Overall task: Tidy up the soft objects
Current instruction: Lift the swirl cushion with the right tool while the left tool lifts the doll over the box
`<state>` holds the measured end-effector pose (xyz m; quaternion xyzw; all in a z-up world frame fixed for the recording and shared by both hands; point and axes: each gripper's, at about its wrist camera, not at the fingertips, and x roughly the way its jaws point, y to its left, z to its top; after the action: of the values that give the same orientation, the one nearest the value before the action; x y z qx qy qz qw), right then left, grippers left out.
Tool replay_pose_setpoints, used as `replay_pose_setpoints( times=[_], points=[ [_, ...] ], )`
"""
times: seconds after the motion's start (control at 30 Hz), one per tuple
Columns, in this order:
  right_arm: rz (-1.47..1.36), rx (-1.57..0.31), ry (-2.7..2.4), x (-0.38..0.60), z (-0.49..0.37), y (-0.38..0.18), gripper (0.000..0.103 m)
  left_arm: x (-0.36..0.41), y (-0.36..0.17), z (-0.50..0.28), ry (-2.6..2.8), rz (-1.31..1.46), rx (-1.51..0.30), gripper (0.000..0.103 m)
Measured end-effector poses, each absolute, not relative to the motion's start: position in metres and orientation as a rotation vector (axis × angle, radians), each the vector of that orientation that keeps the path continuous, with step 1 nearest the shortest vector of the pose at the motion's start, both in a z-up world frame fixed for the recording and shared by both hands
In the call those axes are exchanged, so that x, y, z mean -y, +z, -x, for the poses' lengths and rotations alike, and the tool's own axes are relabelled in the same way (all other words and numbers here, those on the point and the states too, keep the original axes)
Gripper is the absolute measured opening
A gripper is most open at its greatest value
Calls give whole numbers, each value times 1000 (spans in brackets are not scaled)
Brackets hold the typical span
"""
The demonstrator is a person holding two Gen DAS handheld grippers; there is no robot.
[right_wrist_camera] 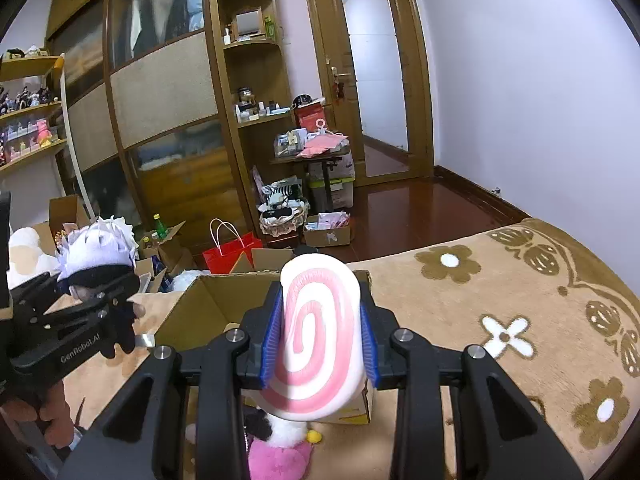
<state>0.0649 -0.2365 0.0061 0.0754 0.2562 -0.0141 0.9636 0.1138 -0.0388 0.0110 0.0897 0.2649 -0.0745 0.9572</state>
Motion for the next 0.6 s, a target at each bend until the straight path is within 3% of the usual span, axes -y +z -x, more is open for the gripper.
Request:
replay_pose_setpoints(
  times=[0.6],
  points=[
    [-87, -513, 49, 219, -92, -14, 36, 36, -13, -147, -188, -145, -583, 53]
  ],
)
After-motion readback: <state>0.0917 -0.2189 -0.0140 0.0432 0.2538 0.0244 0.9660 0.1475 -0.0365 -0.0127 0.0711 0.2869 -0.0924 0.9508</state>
